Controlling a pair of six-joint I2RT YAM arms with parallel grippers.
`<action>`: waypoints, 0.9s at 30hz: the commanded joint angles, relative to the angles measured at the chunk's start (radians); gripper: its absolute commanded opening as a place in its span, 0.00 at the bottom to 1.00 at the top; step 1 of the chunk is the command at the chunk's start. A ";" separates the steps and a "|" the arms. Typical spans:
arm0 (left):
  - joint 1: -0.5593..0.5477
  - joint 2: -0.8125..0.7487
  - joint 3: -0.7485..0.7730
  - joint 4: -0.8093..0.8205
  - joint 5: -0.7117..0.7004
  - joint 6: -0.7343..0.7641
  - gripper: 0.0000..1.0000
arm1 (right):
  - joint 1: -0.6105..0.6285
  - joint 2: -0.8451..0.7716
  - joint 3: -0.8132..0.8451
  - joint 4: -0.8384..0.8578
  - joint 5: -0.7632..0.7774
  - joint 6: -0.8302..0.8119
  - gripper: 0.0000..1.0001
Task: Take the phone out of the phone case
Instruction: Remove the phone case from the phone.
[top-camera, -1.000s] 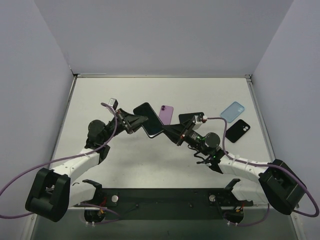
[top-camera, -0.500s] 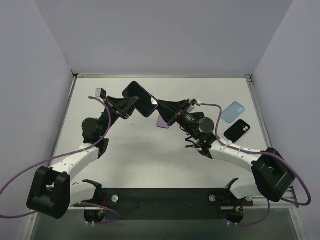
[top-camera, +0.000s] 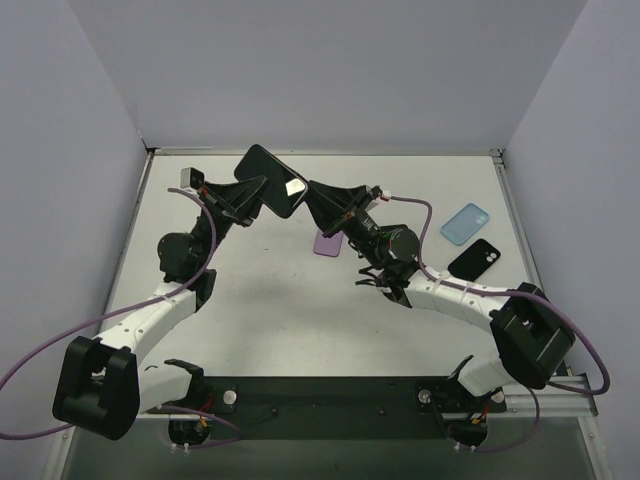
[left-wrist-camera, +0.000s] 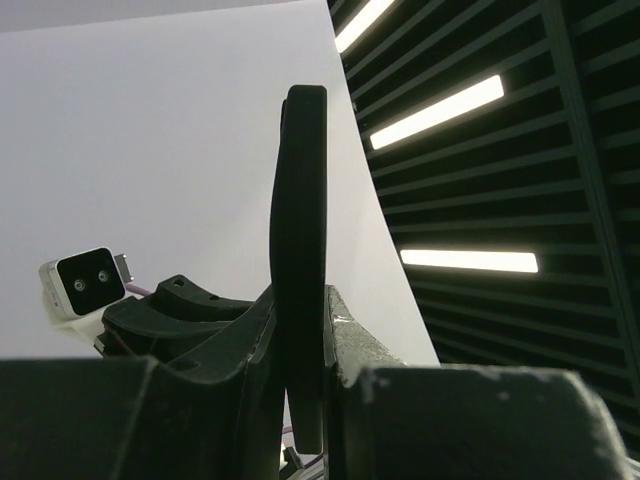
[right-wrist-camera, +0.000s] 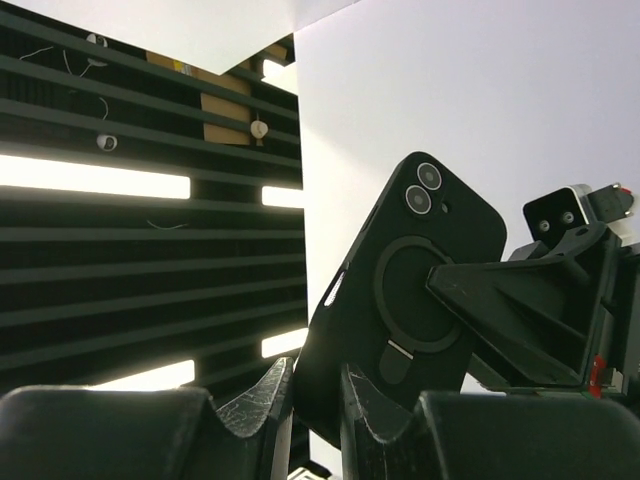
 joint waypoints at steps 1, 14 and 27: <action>-0.031 -0.050 0.091 0.470 0.017 -0.092 0.00 | 0.055 0.068 0.016 0.226 -0.050 -0.012 0.00; -0.031 -0.066 0.132 0.504 -0.003 -0.138 0.00 | 0.069 0.111 -0.137 0.135 -0.078 -0.108 0.00; -0.031 -0.098 0.117 0.259 0.176 -0.077 0.00 | 0.016 -0.156 0.116 -1.113 -0.274 -0.556 0.07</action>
